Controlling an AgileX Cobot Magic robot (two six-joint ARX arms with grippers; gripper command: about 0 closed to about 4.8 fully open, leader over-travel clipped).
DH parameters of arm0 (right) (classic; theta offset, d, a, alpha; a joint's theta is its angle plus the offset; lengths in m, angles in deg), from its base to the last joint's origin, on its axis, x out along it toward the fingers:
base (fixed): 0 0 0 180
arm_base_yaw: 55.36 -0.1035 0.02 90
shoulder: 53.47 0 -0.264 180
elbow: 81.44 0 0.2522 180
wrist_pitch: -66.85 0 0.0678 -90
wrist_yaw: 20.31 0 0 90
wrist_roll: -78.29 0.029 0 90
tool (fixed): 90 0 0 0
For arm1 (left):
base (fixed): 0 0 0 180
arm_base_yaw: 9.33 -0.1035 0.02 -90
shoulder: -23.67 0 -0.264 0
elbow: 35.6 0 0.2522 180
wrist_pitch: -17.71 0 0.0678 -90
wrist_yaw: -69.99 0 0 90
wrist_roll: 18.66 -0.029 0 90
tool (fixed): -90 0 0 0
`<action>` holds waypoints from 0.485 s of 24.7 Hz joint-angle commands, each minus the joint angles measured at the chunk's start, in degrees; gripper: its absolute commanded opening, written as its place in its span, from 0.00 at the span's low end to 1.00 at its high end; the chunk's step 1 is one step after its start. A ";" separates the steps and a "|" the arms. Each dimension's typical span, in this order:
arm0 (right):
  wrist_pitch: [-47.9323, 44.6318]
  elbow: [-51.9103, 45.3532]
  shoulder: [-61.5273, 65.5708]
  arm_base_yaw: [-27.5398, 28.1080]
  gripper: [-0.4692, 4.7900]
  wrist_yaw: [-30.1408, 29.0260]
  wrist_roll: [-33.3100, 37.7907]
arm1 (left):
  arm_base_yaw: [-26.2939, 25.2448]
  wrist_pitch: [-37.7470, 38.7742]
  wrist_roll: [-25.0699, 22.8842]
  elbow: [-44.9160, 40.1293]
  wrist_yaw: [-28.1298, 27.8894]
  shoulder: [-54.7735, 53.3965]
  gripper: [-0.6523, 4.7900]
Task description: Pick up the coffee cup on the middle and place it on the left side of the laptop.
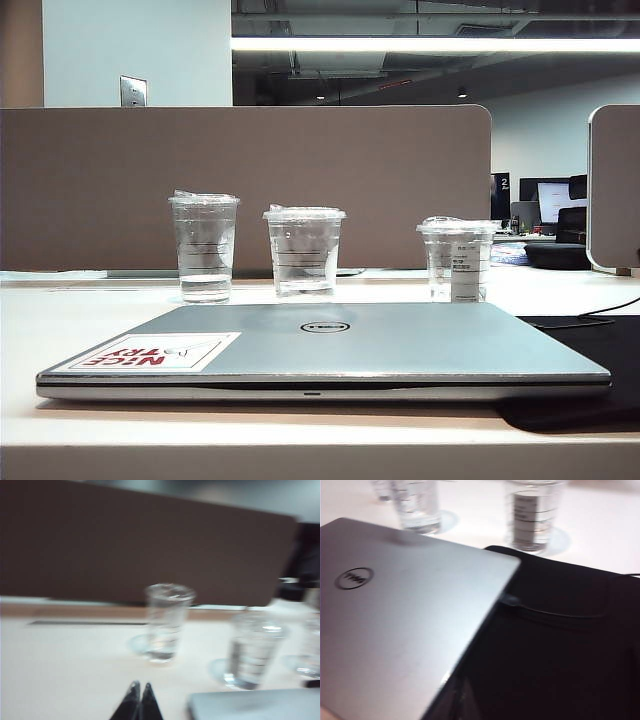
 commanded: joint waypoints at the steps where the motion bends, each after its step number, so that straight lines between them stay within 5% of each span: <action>1: -1.11 -0.22 0.22 -2.49 0.08 0.07 0.15 | 0.77 -1.64 1.40 0.50 4.46 -3.50 0.11; 10: -1.09 -0.22 0.61 -4.28 0.08 -0.13 0.15 | 9.38 -17.64 -4.44 2.62 4.04 -26.53 0.12; 12: -1.09 -0.22 0.61 -4.28 0.08 -0.13 0.15 | 10.93 -20.94 -5.64 4.96 4.02 -33.94 0.26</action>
